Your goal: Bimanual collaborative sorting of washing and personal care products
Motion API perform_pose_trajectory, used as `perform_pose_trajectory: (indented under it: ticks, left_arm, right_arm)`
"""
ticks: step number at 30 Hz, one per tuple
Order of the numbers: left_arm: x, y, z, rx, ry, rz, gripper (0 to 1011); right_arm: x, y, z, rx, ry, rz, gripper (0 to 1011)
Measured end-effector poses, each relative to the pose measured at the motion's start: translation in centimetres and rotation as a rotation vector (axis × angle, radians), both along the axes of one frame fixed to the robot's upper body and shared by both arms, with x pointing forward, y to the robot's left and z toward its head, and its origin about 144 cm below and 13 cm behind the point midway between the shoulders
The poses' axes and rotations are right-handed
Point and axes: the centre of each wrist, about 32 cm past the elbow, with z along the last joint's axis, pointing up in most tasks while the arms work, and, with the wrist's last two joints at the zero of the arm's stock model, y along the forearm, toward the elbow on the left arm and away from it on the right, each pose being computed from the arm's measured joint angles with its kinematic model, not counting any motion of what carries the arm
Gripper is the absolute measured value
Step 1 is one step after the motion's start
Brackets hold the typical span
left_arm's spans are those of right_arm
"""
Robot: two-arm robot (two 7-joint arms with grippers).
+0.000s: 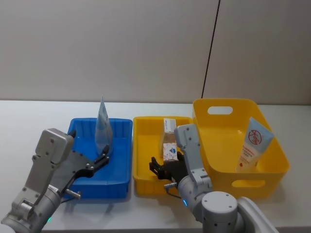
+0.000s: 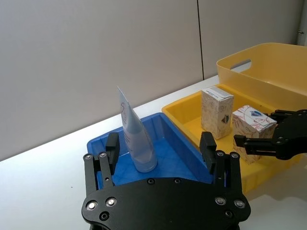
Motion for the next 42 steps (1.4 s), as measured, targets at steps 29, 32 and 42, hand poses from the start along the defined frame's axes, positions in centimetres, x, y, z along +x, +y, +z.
perform_pose_trajectory:
  ticks: [29,32,42]
  left_arm:
    - [0.0,0.0,0.0,0.0,0.0,0.0,1001]
    - [0.0,0.0,0.0,0.0,0.0,0.0,1001]
    - [0.0,0.0,0.0,0.0,0.0,0.0,1001]
  right_arm:
    - [0.2,0.1,0.2,0.006,-0.041,0.009,368]
    - [0.2,-0.1,0.6,0.014,-0.072,0.017,368]
    - [-0.1,-0.8,2.3,0.046,-0.192,0.036,368]
